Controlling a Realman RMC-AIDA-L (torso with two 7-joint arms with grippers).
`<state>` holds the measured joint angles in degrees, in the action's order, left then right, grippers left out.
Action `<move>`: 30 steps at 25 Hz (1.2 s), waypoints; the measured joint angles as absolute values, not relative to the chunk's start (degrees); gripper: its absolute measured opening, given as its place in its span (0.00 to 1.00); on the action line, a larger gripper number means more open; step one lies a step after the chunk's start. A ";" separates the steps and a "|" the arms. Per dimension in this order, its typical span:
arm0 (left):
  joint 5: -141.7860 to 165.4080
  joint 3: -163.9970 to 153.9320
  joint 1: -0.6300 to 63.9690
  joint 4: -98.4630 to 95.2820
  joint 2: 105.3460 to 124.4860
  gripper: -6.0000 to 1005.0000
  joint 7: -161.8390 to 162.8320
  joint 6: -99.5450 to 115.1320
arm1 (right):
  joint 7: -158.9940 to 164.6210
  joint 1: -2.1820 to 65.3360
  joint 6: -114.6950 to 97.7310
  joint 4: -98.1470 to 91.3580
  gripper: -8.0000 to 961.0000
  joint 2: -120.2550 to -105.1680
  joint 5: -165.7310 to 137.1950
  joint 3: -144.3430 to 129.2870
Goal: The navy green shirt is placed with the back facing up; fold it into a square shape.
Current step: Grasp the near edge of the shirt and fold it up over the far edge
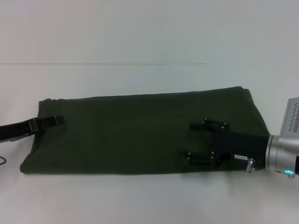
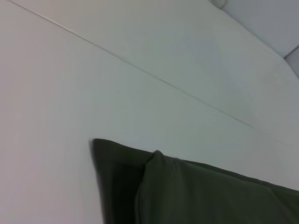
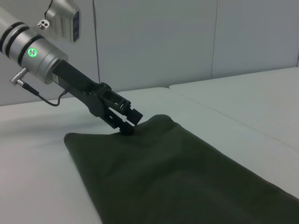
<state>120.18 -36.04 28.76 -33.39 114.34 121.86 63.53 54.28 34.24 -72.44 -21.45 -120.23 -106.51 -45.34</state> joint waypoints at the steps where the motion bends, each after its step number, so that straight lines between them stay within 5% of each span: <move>1: 120.19 -36.05 28.81 -33.25 114.34 0.89 121.93 62.88 | 54.29 34.32 -72.39 -21.44 0.94 -120.23 -106.51 -45.35; 10: 120.24 -35.94 29.31 -33.13 114.11 0.89 122.73 60.63 | 54.34 34.78 -72.29 -21.44 0.94 -120.23 -106.52 -45.35; 21: 123.48 -35.43 29.70 -35.87 108.71 0.89 130.12 74.01 | 54.33 34.80 -72.29 -21.64 0.94 -120.23 -106.48 -45.35; 30: 133.54 -35.83 31.98 -36.92 108.29 0.89 134.04 73.10 | 54.32 34.88 -72.33 -21.60 0.94 -120.23 -106.43 -45.35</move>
